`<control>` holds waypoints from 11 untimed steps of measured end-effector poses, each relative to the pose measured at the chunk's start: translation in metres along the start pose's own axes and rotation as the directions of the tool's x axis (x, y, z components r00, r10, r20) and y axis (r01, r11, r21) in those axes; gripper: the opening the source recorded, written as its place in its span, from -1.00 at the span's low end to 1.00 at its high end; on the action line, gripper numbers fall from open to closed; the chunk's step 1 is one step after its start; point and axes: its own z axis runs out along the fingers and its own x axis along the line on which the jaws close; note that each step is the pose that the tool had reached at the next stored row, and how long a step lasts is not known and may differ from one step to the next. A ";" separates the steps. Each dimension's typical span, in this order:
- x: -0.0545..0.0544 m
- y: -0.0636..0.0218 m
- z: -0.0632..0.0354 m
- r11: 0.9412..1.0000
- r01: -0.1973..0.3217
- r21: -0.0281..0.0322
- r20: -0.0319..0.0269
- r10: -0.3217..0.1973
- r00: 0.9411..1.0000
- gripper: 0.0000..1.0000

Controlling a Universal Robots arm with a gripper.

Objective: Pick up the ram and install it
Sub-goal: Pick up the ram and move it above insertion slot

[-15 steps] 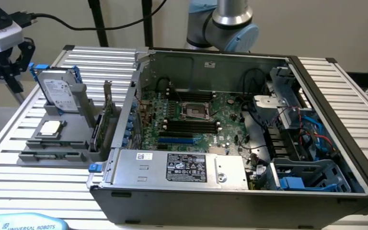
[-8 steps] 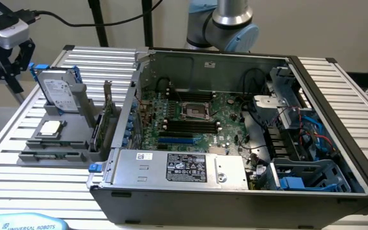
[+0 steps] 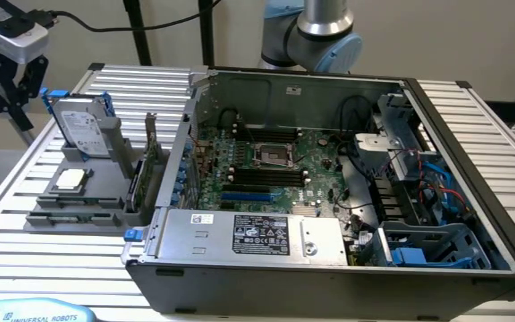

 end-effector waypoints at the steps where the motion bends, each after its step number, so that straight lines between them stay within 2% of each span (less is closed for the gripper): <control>1: 0.000 0.0000 0.0001 1.000 0.017 0.000 0.000 -0.017 1.000 -0.79; 6: 0.000 0.0000 0.0005 0.994 0.109 -0.002 -0.003 -0.109 0.994 -0.79; 11: 0.000 0.0000 0.0010 0.980 0.198 -0.004 -0.005 -0.198 0.980 -0.79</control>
